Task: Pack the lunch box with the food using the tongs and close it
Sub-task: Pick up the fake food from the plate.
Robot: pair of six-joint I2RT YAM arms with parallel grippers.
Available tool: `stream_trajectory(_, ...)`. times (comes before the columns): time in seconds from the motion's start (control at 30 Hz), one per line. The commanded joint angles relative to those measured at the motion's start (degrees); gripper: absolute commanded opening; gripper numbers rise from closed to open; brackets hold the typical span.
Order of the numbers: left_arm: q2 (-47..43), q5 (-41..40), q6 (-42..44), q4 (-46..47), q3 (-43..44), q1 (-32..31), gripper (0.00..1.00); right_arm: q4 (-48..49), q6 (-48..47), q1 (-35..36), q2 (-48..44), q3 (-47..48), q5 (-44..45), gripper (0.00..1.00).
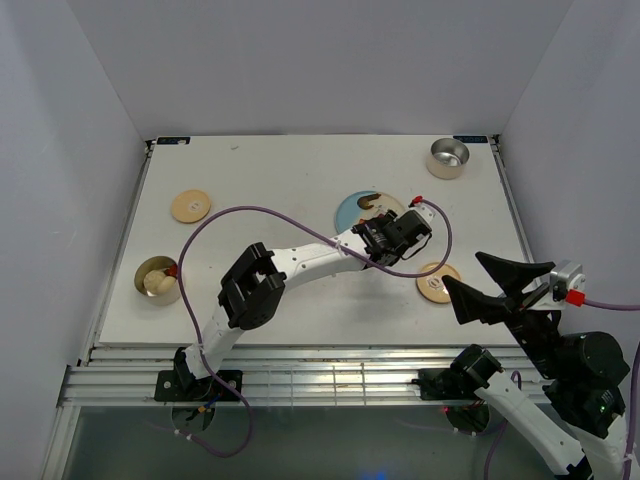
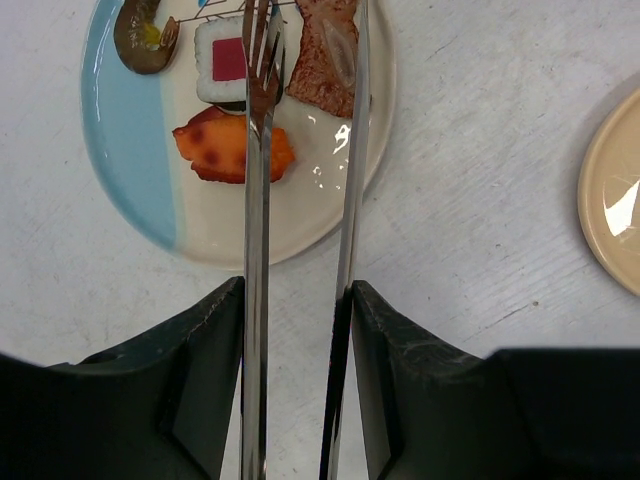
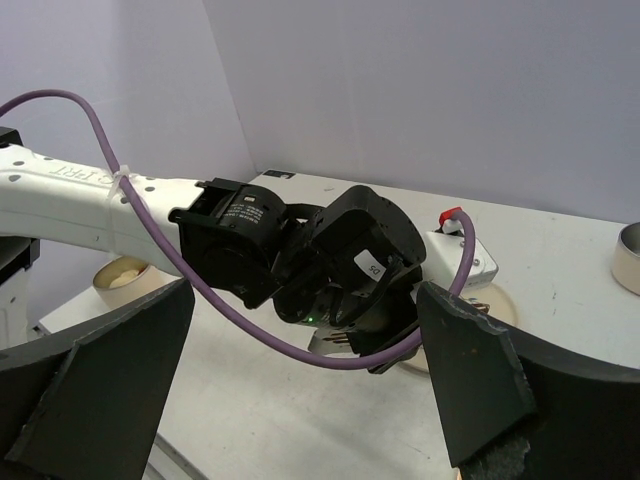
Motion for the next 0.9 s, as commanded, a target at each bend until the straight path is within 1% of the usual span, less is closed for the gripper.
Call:
stream_trajectory(0.0, -0.44, -0.11, -1.07, -0.51, 2.21, -0.28, 0.55, 1.10, -0.86, 0.26, -0.62, 2.24, 0.72, 0.98)
stream_trajectory(0.43, 1.40, 1.21, -2.04, -2.70, 5.29, -0.19, 0.56, 0.05, -1.12, 0.26, -0.71, 3.47, 1.16, 0.98)
stream_trajectory(0.57, 2.11, 0.86, -2.48, -4.64, 6.61, -0.19, 0.56, -0.13, -1.30, 0.26, -0.62, 3.65, 1.25, 0.98)
stream_trajectory(0.87, 2.28, 0.77, -2.39, -5.61, 8.01, -0.19, 0.57, -0.04, -1.48, 0.26, -0.62, 3.65, 1.43, 0.98)
